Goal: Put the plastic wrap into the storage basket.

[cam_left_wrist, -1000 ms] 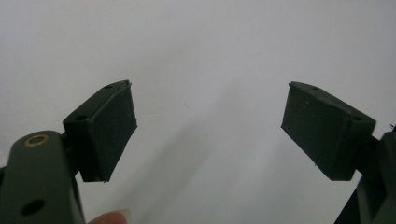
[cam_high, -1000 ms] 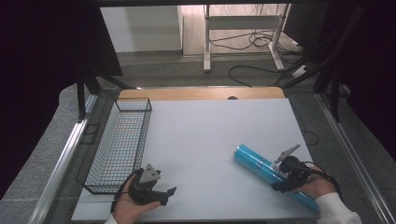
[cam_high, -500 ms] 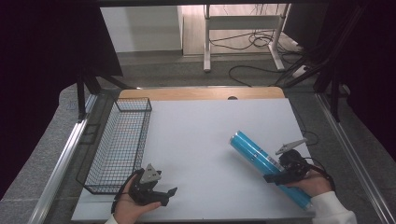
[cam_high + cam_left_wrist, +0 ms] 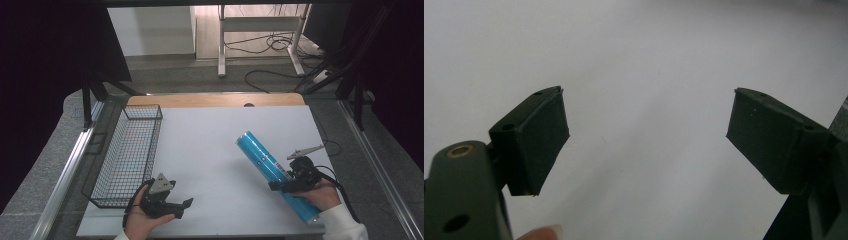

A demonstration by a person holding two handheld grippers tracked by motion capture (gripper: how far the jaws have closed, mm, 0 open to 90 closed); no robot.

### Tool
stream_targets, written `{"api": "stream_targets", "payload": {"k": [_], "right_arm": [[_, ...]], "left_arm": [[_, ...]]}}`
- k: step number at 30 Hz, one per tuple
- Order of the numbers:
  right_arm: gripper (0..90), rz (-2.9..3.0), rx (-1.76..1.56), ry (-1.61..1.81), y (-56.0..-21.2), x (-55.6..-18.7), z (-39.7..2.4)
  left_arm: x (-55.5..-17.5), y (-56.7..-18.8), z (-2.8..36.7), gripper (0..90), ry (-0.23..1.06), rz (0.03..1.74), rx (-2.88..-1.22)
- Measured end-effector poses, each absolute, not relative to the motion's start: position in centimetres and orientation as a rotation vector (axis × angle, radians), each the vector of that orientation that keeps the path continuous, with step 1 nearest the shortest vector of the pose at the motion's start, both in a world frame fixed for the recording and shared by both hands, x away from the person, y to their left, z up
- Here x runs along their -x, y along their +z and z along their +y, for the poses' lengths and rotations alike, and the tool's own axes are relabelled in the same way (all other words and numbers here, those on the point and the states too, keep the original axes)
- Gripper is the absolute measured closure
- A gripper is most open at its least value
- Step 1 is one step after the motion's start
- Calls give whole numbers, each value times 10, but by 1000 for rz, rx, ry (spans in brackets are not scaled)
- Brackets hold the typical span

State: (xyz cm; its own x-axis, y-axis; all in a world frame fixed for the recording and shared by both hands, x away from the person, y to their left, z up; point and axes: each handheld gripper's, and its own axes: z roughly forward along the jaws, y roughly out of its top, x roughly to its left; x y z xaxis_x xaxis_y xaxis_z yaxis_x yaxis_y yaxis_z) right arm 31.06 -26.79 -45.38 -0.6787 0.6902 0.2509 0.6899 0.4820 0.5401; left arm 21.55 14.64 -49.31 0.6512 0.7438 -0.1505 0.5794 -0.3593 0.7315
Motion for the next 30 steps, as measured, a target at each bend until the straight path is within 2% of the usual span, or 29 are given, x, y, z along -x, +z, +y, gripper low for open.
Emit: {"api": "stream_targets", "payload": {"k": [15,24,30], "right_arm": [[320,2696,-1250,1123,-445,-317,-228],[320,2715,-1217,1170,-443,-319,-206],[320,2709,-1223,1196,-444,-320,-199]], "left_arm": [[-223,-476,148,142,209,1074,-1925],[-236,-456,139,111,124,1079,-1801],[-255,-458,135,95,23,1107,-1725]]}}
